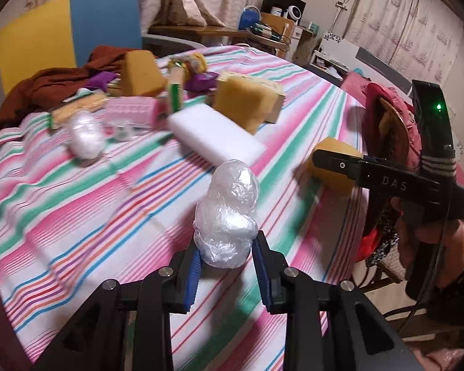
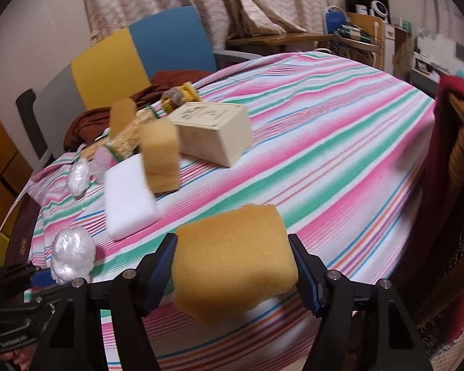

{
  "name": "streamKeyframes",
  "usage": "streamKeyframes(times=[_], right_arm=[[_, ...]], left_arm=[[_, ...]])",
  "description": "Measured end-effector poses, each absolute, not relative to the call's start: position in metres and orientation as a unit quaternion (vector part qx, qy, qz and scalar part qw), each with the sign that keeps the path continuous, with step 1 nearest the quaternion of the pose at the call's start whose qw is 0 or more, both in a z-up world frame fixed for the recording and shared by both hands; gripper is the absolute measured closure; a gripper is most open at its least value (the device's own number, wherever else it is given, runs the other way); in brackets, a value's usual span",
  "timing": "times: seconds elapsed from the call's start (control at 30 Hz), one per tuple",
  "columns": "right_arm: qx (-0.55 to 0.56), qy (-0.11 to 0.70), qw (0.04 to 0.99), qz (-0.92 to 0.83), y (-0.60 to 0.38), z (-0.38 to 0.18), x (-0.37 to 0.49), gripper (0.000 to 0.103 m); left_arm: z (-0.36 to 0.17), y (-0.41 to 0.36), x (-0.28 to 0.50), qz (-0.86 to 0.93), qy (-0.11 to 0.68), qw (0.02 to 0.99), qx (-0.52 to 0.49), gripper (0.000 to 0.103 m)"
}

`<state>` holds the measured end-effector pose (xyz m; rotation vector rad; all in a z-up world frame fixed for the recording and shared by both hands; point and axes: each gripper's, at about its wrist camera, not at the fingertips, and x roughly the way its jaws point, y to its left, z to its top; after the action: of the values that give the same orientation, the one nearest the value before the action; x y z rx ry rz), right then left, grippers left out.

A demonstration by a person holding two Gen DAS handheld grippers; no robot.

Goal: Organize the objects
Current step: 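Carry both items into the gold tray and open both tools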

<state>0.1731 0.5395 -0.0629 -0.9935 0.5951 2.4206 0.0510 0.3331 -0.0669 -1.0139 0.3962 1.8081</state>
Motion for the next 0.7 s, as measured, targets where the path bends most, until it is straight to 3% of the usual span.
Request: streamKeyframes(times=[0.7], right_arm=[[-0.371,0.170,0.059,0.911,0.399,-0.025,0.102,0.033]], left_arm=[[-0.031,0.177,0.016,0.831,0.037,0.382,-0.402,0.072]])
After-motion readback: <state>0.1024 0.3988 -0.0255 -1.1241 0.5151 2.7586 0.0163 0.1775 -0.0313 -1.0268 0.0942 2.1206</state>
